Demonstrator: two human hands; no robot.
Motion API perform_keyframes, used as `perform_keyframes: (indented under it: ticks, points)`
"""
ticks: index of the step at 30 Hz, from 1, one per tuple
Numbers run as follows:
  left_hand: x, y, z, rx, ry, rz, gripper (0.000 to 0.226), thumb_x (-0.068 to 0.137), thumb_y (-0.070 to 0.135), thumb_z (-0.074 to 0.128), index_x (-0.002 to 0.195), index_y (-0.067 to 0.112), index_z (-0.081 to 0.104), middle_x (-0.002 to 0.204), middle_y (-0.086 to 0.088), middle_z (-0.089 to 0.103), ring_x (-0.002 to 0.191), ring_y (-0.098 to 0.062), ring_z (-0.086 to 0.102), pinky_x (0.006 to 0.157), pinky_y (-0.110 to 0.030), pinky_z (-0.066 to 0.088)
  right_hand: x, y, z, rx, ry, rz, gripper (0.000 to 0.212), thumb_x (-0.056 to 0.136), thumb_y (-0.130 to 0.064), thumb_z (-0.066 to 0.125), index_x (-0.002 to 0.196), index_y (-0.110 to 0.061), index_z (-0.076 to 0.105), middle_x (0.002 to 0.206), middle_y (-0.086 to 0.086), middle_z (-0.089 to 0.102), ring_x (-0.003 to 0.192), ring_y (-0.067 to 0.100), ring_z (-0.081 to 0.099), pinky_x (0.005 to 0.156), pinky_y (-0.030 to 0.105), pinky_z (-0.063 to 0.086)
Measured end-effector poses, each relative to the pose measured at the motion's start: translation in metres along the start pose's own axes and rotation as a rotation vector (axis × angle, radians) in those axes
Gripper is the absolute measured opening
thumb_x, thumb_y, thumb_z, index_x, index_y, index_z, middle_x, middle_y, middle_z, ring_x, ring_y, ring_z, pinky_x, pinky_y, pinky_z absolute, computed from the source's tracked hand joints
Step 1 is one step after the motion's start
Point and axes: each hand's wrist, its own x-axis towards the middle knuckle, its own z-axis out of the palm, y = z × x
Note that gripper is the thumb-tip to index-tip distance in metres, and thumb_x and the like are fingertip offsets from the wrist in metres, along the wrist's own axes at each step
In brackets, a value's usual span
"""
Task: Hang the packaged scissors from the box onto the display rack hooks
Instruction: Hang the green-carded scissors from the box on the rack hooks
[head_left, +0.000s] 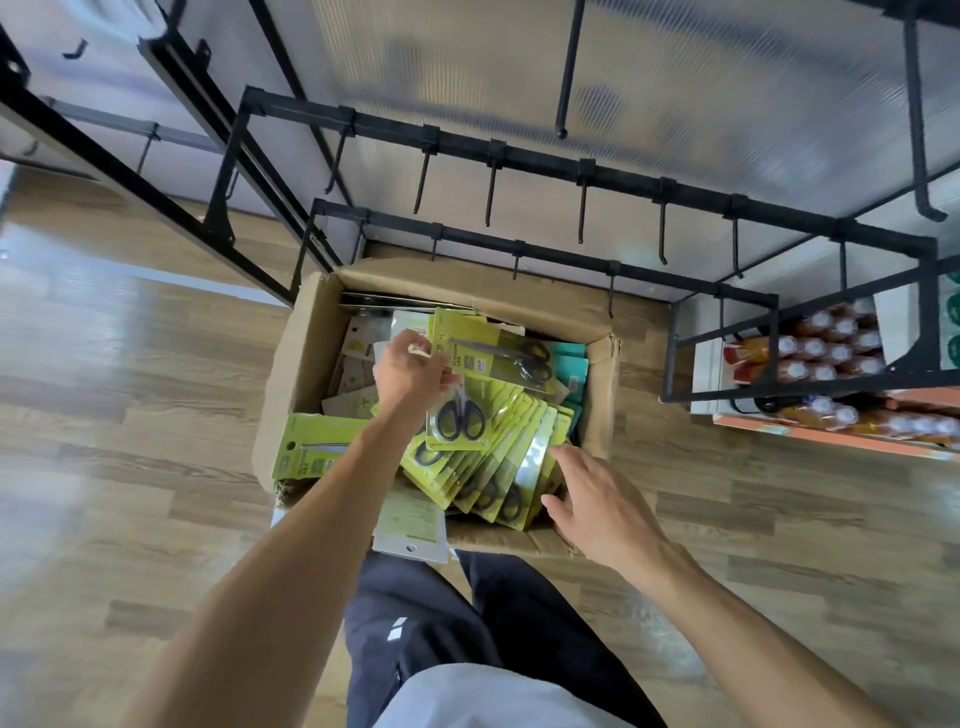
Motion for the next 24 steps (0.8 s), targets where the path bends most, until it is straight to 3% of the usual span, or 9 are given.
perform_keyframes:
  ticks: [4,8,10,12,17,21,24]
  points:
    - [-0.010,-0.010,-0.058,0.039,0.021,0.081,0.015,0.088,0.012,0.073,0.098,0.011,0.062,0.076,-0.006,0.075,0.064,-0.018,0.074,0.059,-0.032,0.061,0.024,-0.007,-0.002,0.029,0.010,0.017,0.056,0.100,-0.039,0.053,0.148,-0.017,0.035,0.148,-0.001,0.049,0.130,0.017,0.052,0.102,0.033,0.049]
    - [-0.015,-0.019,-0.115,0.051,-0.026,0.087,0.014,0.090,0.008,0.070,0.102,0.008,0.061,0.078,-0.013,0.075,0.065,-0.021,0.074,0.058,-0.031,0.061,0.056,-0.031,-0.006,0.087,0.030,0.018,0.049,0.101,-0.033,0.054,0.144,-0.013,0.041,0.135,0.006,0.059,0.117,0.023,0.061,0.092,0.035,0.053]
    - [-0.016,-0.022,-0.134,0.070,-0.019,0.107,0.012,0.091,0.008,0.069,0.099,0.013,0.062,0.083,-0.014,0.074,0.065,-0.022,0.074,0.056,-0.028,0.060,0.074,-0.046,-0.005,0.140,0.038,0.032,0.044,0.101,-0.032,0.054,0.139,-0.011,0.044,0.122,0.008,0.064,0.098,0.022,0.067,0.075,0.034,0.055]
    - [-0.014,-0.024,-0.148,0.105,-0.002,0.118,0.014,0.093,0.009,0.067,0.095,0.022,0.062,0.088,-0.014,0.071,0.067,-0.022,0.074,0.056,-0.030,0.060,0.092,-0.057,-0.003,0.173,0.067,0.062,0.038,0.101,-0.032,0.055,0.130,-0.009,0.049,0.110,0.008,0.066,0.083,0.024,0.066,0.060,0.031,0.045]
    - [-0.006,-0.026,-0.162,0.178,0.022,0.171,0.018,0.099,0.009,0.057,0.105,0.026,0.060,0.101,-0.018,0.059,0.070,-0.024,0.074,0.065,-0.043,0.062,0.124,-0.073,-0.003,0.154,0.153,0.179,0.035,0.098,-0.037,0.059,0.117,-0.009,0.054,0.105,0.007,0.063,0.091,0.023,0.062,0.064,0.031,0.043]
    - [-0.001,-0.029,-0.155,0.218,-0.034,0.175,0.019,0.101,0.010,0.054,0.112,0.023,0.062,0.099,-0.016,0.059,0.076,-0.026,0.071,0.059,-0.035,0.062,0.135,-0.079,0.001,0.273,0.123,0.357,0.046,0.089,-0.041,0.073,0.113,-0.008,0.053,0.099,0.006,0.062,0.088,0.023,0.062,0.061,0.029,0.043]
    - [0.009,-0.041,-0.143,0.224,-0.095,0.144,0.029,0.097,0.005,0.058,0.123,0.019,0.060,0.093,-0.010,0.057,0.073,-0.024,0.068,0.054,-0.027,0.060,0.140,-0.083,0.008,0.385,0.105,0.489,0.054,0.081,-0.042,0.080,0.113,-0.008,0.052,0.096,0.004,0.060,0.081,0.019,0.056,0.049,0.023,0.030]
